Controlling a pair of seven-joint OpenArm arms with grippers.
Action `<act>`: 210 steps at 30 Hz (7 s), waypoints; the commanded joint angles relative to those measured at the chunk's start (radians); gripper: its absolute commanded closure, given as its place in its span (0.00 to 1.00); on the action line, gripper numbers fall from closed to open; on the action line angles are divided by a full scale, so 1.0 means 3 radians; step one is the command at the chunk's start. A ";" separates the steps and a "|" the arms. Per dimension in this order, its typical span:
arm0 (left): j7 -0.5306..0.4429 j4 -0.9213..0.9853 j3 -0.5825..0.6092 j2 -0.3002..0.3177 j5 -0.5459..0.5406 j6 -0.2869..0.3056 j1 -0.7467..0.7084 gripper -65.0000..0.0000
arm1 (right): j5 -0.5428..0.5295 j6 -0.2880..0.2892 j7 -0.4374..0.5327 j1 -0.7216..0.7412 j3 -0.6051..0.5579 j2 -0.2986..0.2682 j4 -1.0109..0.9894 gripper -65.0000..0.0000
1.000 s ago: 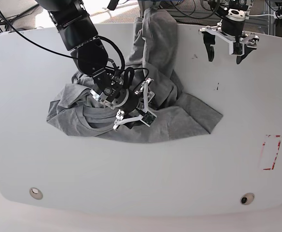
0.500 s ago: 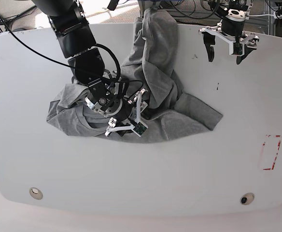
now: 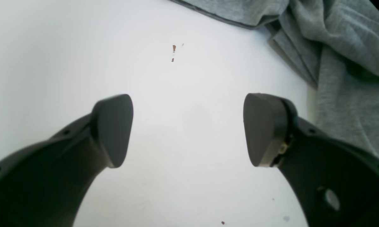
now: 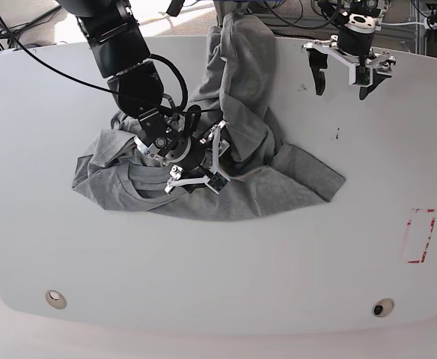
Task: Fold the T-shirt properly
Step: 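Close the right gripper on a fold of the shirt fabric, then lift the shirt with the right gripper and lower the left gripper onto it, then grasp the shirt with the left gripper and stretch it between grippers, then lay the stretched shirt down, pulling both grippers apart, then release and regrasp the shirt edge with the right gripper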
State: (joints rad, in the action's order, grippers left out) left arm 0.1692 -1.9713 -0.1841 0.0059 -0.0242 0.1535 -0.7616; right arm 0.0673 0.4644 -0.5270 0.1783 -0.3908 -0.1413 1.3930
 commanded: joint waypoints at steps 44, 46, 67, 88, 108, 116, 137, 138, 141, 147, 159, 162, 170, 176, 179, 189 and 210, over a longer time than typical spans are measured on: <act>0.1157 0.0017 0.0631 -0.0007 -0.0034 -0.0008 0.1032 0.21 | -0.0022 -0.0006 -0.0486 0.2282 0.0390 -0.0345 0.0888 1.00; 0.1157 0.0104 0.0631 -0.0007 -0.0034 -0.0008 0.1165 0.21 | -0.0022 -0.0006 -0.0486 0.2339 0.0390 -0.0391 0.0888 1.00; 0.1392 0.1239 0.1030 -0.0145 -0.0045 -0.0013 0.2127 0.21 | -0.0022 -0.0006 -0.0486 0.2390 0.0400 -0.0483 0.0883 1.00; 0.1397 0.2114 0.1041 -0.0217 -0.0045 -0.0013 0.2679 1.00 | -0.0022 -0.0006 -0.0491 0.2298 0.0814 -0.0478 0.0786 1.00; 0.1392 0.0503 0.0596 0.0494 -0.0045 -0.0003 0.2633 1.00 | -0.0022 -0.0016 -0.0655 0.2748 0.1362 -0.0677 0.0285 1.00; 0.1392 0.0278 0.0074 0.0602 -0.0045 -0.0003 0.2843 1.00 | -0.0022 -0.0027 -0.0691 0.3131 0.1362 -0.0795 0.0008 1.00; 0.2016 -0.0034 -0.0622 0.0955 -0.0039 0.0396 0.3119 1.00 | -0.0063 -0.0006 -0.0696 0.1802 0.1878 -0.0979 0.0694 1.00; 0.2037 -0.0045 -0.0663 0.0955 -0.0039 0.0406 0.3063 1.00 | -0.0068 -0.0006 -0.0696 0.1689 0.1919 -0.0948 0.0755 1.00; 0.2124 -0.0045 -0.0796 0.0955 -0.0039 0.0529 0.2956 1.00 | -0.0063 -0.0001 -0.0696 0.1357 0.2072 -0.0831 0.0909 1.00; 0.2441 -0.0081 -0.1189 0.0934 -0.0039 0.0902 0.2695 1.00 | -0.0068 -0.0001 -0.0696 0.0666 0.2364 -0.0652 0.1267 1.00; 0.2497 -0.0060 -0.1292 0.0868 -0.0034 0.1179 0.1876 1.00 | -0.0063 -0.0001 -0.0696 -0.0495 0.2773 -0.0033 0.1655 1.00; 0.2497 -0.0055 -0.1297 0.0868 -0.0029 0.1179 0.1749 1.00 | -0.0063 -0.0001 -0.0696 -0.0704 0.2835 0.0049 0.1655 1.00; 0.2497 -0.0024 -0.1297 0.0873 -0.0019 0.1245 0.1467 1.00 | -0.0063 -0.0001 -0.0696 -0.1134 0.2845 0.0157 0.1630 1.00; 0.2487 0.0109 -0.1419 0.0919 -0.0019 0.1342 0.1334 1.00 | -0.0063 -0.0001 -0.0696 -0.1349 0.2850 0.0162 0.1620 1.00; 0.2487 0.0206 -0.1491 0.0924 -0.0019 0.1414 0.1324 1.00 | -0.0068 0.0009 -0.0696 -0.1487 0.2850 0.0167 0.1620 1.00; 0.2487 0.0349 -0.1593 0.0919 -0.0019 0.1424 0.1329 1.00 | -0.0063 0.0582 -0.0691 -0.1538 0.3065 0.0315 0.1379 0.86; 0.2487 0.0349 -0.1522 0.0909 -0.0019 0.1424 0.1339 1.00 | -0.0467 0.0779 -0.1253 -0.0935 0.3075 0.0586 0.1896 0.20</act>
State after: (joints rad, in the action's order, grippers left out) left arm 0.9276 -1.8492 -0.6415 0.2611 -0.0273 0.5846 -0.3645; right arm -0.0612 0.6991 -0.8967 -0.1337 0.5285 0.0441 1.9434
